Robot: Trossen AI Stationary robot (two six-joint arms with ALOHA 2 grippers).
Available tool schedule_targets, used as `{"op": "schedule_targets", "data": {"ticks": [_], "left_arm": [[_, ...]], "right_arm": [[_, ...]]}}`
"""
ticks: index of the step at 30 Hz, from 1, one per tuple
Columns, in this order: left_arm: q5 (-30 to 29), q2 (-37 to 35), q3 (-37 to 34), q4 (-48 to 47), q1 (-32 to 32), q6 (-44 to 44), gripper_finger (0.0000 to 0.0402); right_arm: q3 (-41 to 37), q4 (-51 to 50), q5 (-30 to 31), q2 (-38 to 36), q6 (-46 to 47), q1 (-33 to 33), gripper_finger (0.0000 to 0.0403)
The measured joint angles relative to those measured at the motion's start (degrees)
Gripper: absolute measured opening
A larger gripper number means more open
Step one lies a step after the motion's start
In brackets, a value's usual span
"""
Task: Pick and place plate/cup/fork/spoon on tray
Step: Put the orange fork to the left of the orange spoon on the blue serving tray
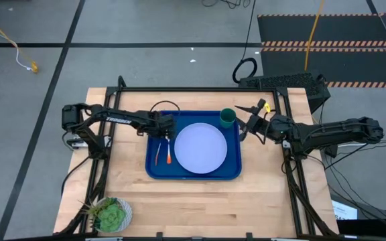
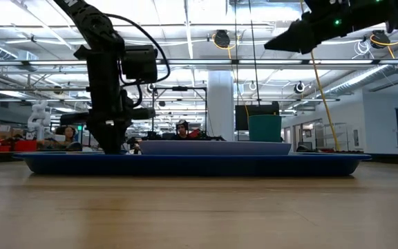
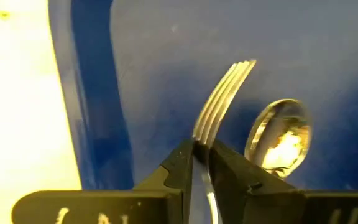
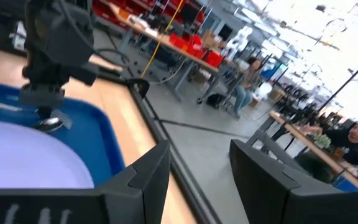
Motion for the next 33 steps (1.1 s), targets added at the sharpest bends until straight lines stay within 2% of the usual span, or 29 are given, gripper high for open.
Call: {"op": "schedule_targets", "data": {"ticks": [13, 33], "left_arm": [[-1.13, -0.12, 0.04, -0.38, -1.15, 0.96, 0.0111], [-1.55, -0.21, 0.17, -0.38, -1.15, 1.54, 0.0113]], "right_arm": [[0.0, -5.12, 0.0, 0.0, 2.72, 0.0, 0.016], [0.0, -5.07, -0.01, 0.0, 2.61, 0.0, 0.016]]}}
